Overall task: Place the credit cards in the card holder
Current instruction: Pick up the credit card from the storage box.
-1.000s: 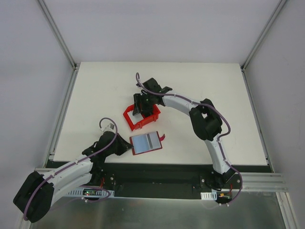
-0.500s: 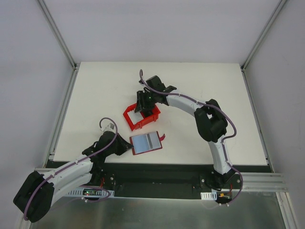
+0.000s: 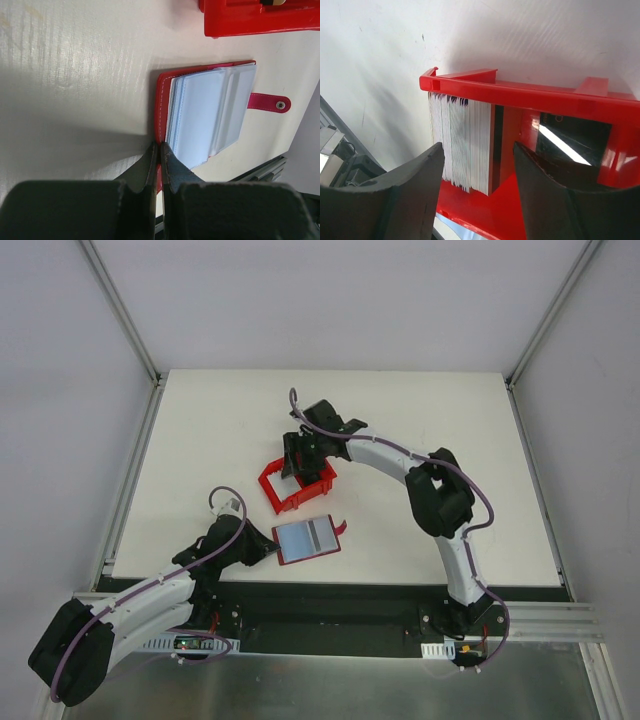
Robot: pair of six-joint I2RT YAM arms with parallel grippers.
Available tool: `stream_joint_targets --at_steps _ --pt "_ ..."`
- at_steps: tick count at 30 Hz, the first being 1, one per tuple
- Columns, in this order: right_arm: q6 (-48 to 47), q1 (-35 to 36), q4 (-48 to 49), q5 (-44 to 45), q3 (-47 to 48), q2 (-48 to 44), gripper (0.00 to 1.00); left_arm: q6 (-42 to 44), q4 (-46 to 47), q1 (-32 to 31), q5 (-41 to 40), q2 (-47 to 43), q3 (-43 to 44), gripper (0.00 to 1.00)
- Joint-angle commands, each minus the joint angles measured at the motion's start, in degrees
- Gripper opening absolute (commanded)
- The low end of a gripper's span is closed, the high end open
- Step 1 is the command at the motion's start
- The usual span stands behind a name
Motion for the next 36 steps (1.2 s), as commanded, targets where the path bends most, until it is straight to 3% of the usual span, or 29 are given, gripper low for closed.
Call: stream_joint_targets --at_steps 1,8,18,30,36 --pt "-1.0 1.6 -1.3 -0.4 3.4 1.6 0.60 1.7 -2.6 0.5 -0.1 0.7 -1.1 0.00" --pt "-0.9 2.2 -1.8 -0.3 4.6 2.6 0.59 1.8 -2.7 0.5 0.1 0.8 -1.0 0.00" --pt "-0.9 2.2 -0.8 -0.9 3.4 -1.4 0.39 1.8 -2.6 0.6 0.2 0.5 -1.0 0.00" --pt "-0.8 2.3 -0.9 -0.5 2.6 -3.7 0.29 1.9 -2.5 0.6 0.4 0.6 -1.1 0.00" --pt "-1.4 2.3 -1.5 1.8 2.2 -5.0 0.18 1.8 -2.4 0.6 0.7 0.4 -1.1 0.00"
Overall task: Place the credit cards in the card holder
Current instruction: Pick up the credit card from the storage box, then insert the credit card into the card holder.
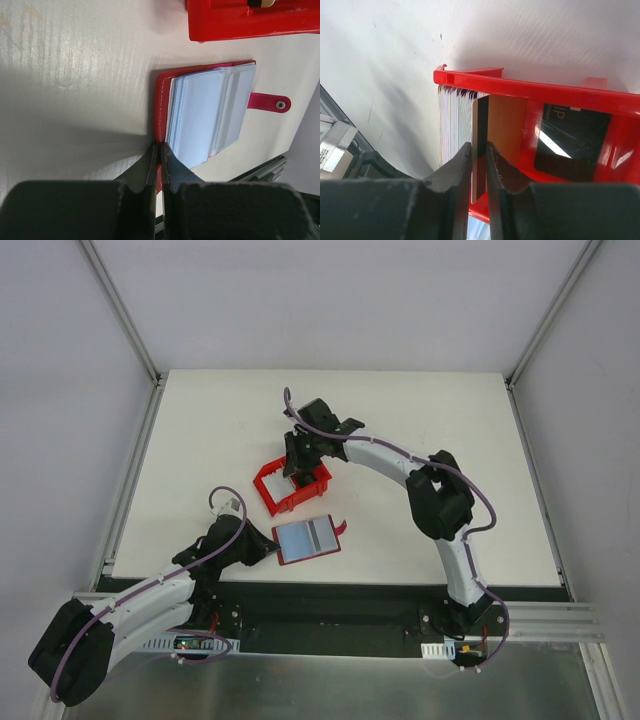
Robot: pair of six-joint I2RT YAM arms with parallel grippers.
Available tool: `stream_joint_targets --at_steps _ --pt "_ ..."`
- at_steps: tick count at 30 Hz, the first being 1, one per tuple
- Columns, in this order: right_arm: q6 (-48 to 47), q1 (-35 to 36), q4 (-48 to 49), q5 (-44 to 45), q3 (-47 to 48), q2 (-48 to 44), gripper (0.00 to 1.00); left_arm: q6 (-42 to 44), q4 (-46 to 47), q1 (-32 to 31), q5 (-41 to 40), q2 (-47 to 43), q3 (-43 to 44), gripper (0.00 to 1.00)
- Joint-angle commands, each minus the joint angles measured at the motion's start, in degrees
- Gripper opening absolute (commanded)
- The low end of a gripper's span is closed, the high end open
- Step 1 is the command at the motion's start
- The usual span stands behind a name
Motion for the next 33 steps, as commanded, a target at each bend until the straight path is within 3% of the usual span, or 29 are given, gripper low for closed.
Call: stream_joint_targets --at_steps 1,7,14,19,26,33 --pt "-0.8 0.4 -0.4 2.4 0.0 -5.4 0.15 1.8 -2.4 0.6 0.6 0.5 -1.1 0.00" --pt "-3.6 0.4 -2.5 12.9 0.0 -8.5 0.00 2.0 -2.3 0.6 0.7 0.5 -1.2 0.00" --pt "-4.4 -0.1 -1.6 16.2 -3.6 -16.0 0.00 2.7 -2.4 0.7 1.4 0.4 -1.2 0.00" --pt "0.4 -0.7 5.6 12.8 -16.1 -27.4 0.00 3.3 -2.4 0.7 2.1 0.6 -1.1 0.00" --pt "15.0 1.7 22.7 8.6 -42.5 -41.5 0.00 3.5 -2.4 0.7 2.7 0.7 -1.3 0.00" --pt "23.8 5.9 37.2 9.1 -57.4 -39.9 0.00 3.6 -2.6 0.7 2.9 0.6 -1.3 0.00"
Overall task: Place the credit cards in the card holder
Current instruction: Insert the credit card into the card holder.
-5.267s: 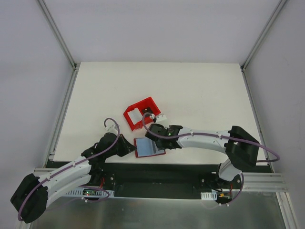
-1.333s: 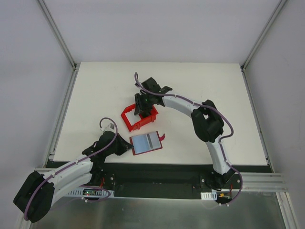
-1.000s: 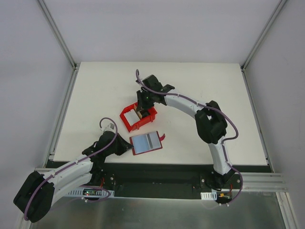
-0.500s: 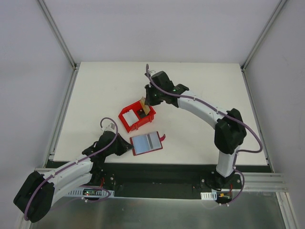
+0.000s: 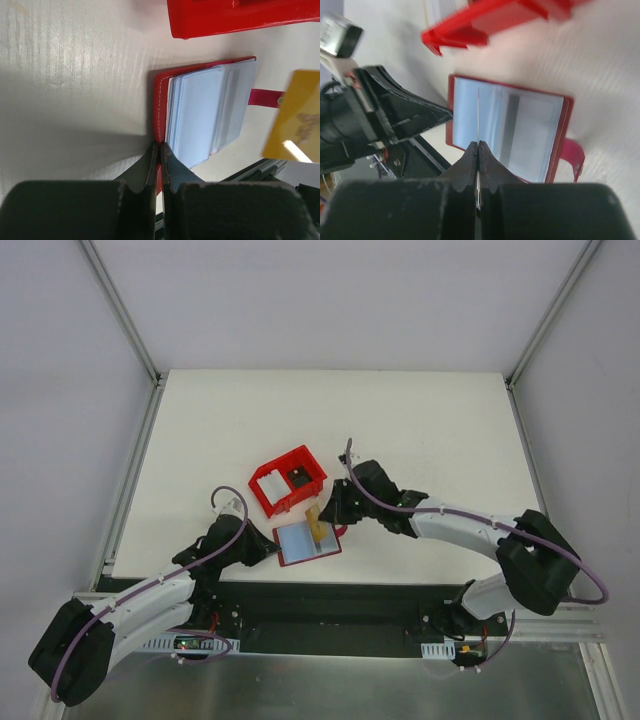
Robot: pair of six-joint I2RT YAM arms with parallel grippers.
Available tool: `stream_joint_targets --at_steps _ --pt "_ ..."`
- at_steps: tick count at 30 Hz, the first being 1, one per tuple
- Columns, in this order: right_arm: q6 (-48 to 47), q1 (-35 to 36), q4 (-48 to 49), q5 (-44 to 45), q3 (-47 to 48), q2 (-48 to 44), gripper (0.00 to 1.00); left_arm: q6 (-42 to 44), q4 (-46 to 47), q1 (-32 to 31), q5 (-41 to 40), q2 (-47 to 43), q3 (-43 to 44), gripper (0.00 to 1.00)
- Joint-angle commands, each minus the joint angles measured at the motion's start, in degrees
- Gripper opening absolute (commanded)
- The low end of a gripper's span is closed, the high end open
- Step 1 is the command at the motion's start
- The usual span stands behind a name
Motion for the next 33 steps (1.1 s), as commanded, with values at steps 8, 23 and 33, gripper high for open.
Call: stream_joint_targets --at_steps 8,23,33 --pt "10.8 1.7 20.9 -1.6 -9.4 6.8 0.00 1.5 -3.1 0.7 1.3 0.4 -1.4 0.00" --pt "13.9 2.8 26.9 -1.6 -15.4 9.4 0.01 0.8 -3.1 0.7 0.5 0.6 -1.5 0.00" --pt "15.5 4.5 30.7 -0.1 -16.5 12.3 0.00 0.7 -3.1 0.7 0.5 0.7 -1.5 0.00"
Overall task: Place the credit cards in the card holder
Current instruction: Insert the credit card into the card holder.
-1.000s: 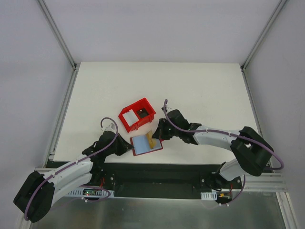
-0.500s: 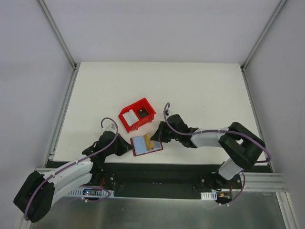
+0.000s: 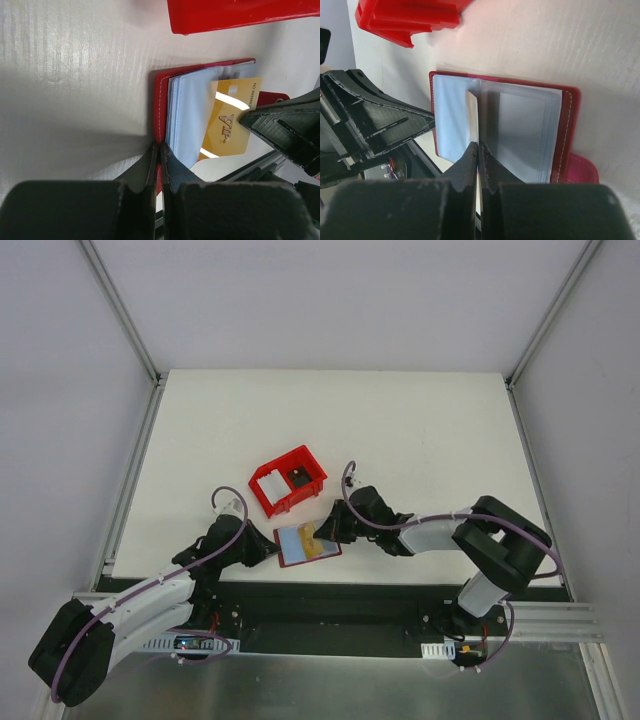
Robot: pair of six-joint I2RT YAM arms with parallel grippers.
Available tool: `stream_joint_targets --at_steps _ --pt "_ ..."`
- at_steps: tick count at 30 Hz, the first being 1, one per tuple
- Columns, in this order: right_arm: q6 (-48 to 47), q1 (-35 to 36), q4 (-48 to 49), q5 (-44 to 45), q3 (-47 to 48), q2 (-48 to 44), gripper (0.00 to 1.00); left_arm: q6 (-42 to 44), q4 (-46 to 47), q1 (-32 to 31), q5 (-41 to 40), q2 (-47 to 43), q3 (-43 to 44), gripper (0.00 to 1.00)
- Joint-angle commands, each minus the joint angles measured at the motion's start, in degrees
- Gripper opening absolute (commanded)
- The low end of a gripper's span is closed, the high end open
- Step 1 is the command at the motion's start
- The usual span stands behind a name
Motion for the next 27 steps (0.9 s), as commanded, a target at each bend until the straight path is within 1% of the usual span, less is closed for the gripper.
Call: stream_joint_targets --at_steps 1,8,15,20,22,25,27 --pt "0.8 1.0 3.0 1.2 -0.4 2.6 0.00 0.7 -3.0 0.7 -0.4 0.7 -1.4 0.00" --pt "0.0 0.8 6.0 3.5 0.0 5.0 0.01 0.7 -3.0 0.7 -0.2 0.6 -1.5 0.00" --pt "-0.5 -0.6 6.3 6.0 -0.9 2.7 0.01 0.6 -3.0 0.7 -0.1 0.2 -2.0 0.00" --pt "1.4 0.1 6.9 7.1 -1.2 3.4 0.01 0.3 -3.0 0.7 0.0 -0.1 -2.1 0.00" --pt "3.2 1.2 8.6 8.3 -2.1 3.7 0.01 0.2 -2.7 0.7 0.1 0.0 -2.1 0.00" --pt "5.7 3.1 9.8 9.9 -2.8 4.2 0.01 -0.1 -2.5 0.7 0.2 0.1 -2.1 0.00" --pt "7.6 4.1 9.9 11.2 -3.1 4.3 0.04 -0.3 -2.3 0.7 0.1 0.3 -2.1 0.00"
